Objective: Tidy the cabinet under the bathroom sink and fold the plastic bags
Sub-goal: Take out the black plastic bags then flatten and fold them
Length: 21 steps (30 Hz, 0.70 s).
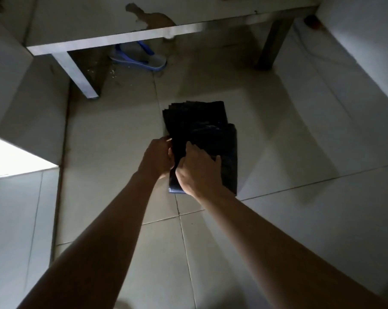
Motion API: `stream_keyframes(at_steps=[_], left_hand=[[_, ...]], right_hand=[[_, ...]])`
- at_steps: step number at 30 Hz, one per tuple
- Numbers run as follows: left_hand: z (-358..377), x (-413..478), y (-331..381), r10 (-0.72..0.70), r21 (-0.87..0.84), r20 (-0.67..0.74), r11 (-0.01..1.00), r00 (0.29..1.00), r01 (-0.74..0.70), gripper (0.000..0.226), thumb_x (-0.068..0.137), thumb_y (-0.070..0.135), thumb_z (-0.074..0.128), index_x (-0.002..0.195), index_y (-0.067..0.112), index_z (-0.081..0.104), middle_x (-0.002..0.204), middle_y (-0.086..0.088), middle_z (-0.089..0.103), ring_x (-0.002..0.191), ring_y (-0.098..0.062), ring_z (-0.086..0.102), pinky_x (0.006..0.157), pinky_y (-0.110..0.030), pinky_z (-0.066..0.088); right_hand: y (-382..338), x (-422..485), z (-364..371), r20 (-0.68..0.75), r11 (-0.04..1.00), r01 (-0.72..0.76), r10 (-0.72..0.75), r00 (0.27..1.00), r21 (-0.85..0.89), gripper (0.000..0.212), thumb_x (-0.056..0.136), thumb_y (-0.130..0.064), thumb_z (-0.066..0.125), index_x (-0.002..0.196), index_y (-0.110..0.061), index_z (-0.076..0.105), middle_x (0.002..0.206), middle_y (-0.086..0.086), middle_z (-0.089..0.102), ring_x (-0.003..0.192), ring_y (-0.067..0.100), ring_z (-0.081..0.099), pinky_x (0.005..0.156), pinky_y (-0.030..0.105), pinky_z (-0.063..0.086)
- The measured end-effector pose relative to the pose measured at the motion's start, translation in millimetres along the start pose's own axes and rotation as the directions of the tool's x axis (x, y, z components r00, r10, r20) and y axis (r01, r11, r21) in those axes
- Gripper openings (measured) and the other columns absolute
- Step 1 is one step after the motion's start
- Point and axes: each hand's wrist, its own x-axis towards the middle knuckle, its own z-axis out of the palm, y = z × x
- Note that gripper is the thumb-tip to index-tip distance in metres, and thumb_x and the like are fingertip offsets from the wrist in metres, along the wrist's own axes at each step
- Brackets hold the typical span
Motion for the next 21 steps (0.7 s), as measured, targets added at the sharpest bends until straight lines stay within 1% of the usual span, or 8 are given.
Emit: stream_keyframes(at_steps=[3, 6, 9, 12, 14, 16, 18, 21], left_hand=[[-9.8, -2.6, -21.2, 0.1, 0.023, 0.053, 0.995, 0.994, -0.102, 0.039, 0.091, 0.018, 0.039, 0.108, 0.017, 0.073, 0.104, -0.012, 0.07, 0.09, -0.036, 0.066, 0.069, -0.032, 0.048], [-17.8, -6.9, -25.8, 0.053, -0.007, 0.022, 0.999, 0.998, -0.052, 0.036, 0.096, 0.014, 0.047, 0.127, 0.015, 0.067, 0.129, -0.013, 0.065, 0.117, -0.035, 0.062, 0.098, -0.038, 0.047], [-22.0, -6.1, -19.6, -0.13, -0.073, 0.056, 0.988, 0.99, 0.134, 0.032, 0.101, 0.018, 0.049, 0.126, 0.007, 0.066, 0.133, -0.015, 0.061, 0.121, -0.033, 0.058, 0.106, -0.037, 0.042], [-20.1, -4.8, -0.8, -0.25, -0.09, 0.095, 0.962, 0.964, 0.258, 0.037, 0.1, 0.036, 0.05, 0.1, 0.004, 0.068, 0.109, -0.017, 0.062, 0.103, -0.033, 0.061, 0.085, -0.033, 0.045], [-17.7, -6.0, 15.4, -0.338, -0.035, 0.131, 0.938, 0.932, 0.345, 0.048, 0.097, 0.051, 0.048, 0.104, 0.005, 0.064, 0.105, -0.019, 0.057, 0.1, -0.038, 0.06, 0.08, -0.032, 0.045], [-14.4, -10.3, 32.9, -0.446, 0.052, 0.197, 0.894, 0.873, 0.445, 0.065, 0.092, 0.062, 0.049, 0.129, 0.008, 0.052, 0.122, -0.023, 0.049, 0.113, -0.042, 0.054, 0.095, -0.041, 0.047], [-10.3, -13.4, 44.6, -0.536, 0.077, 0.263, 0.841, 0.802, 0.536, 0.08, 0.087, 0.061, 0.06, 0.141, 0.006, 0.035, 0.135, -0.024, 0.04, 0.124, -0.043, 0.047, 0.103, -0.046, 0.042], [-13.5, -12.3, 50.1, -0.587, 0.03, 0.325, 0.79, 0.742, 0.612, 0.098, 0.078, 0.05, 0.077, 0.143, 0.002, 0.022, 0.141, -0.025, 0.042, 0.128, -0.041, 0.047, 0.105, -0.045, 0.042]], right_hand=[[-2.3, -1.0, 25.9, 0.188, 0.997, 0.022, -0.008, 0.982, -0.074, 0.063, 0.097, -0.045, 0.037, 0.154, -0.02, 0.025, 0.157, 0.008, 0.033, 0.146, 0.031, 0.028, 0.118, 0.063, 0.01], [4.2, -1.2, 34.3, 0.354, 0.991, 0.133, -0.117, 0.928, -0.022, 0.069, 0.098, -0.058, 0.033, 0.157, -0.025, 0.02, 0.165, 0.006, 0.019, 0.15, 0.027, 0.02, 0.121, 0.057, 0.014], [19.5, -0.3, 25.1, 0.063, 0.952, 0.165, -0.187, 0.98, 0.257, 0.042, 0.098, -0.036, 0.041, 0.133, -0.021, 0.056, 0.135, 0.007, 0.061, 0.116, 0.023, 0.061, 0.103, 0.043, 0.047], [52.3, 9.7, 10.8, -0.311, 0.982, -0.032, 0.089, 0.946, 0.186, 0.045, 0.088, -0.029, 0.05, 0.133, -0.024, 0.054, 0.134, 0.006, 0.056, 0.117, 0.028, 0.057, 0.097, 0.043, 0.051], [74.4, 18.7, 1.9, -0.183, 0.917, -0.311, 0.36, 0.915, 0.248, 0.055, 0.088, -0.034, 0.058, 0.139, -0.02, 0.044, 0.138, 0.012, 0.049, 0.12, 0.034, 0.053, 0.096, 0.045, 0.049], [87.5, 29.0, -2.9, 0.04, 0.803, -0.483, 0.502, 0.864, 0.35, 0.054, 0.085, -0.035, 0.067, 0.131, -0.012, 0.05, 0.126, 0.015, 0.058, 0.112, 0.034, 0.059, 0.085, 0.037, 0.052], [92.6, 38.1, -7.5, 0.162, 0.706, -0.518, 0.51, 0.845, 0.483, 0.036, 0.08, -0.03, 0.074, 0.108, -0.009, 0.063, 0.101, 0.012, 0.068, 0.089, 0.028, 0.066, 0.063, 0.028, 0.049], [92.8, 43.4, -11.3, 0.338, 0.594, -0.58, 0.476, 0.812, 0.557, 0.033, 0.077, -0.024, 0.082, 0.1, -0.007, 0.066, 0.096, 0.011, 0.069, 0.084, 0.026, 0.066, 0.073, 0.034, 0.056]])
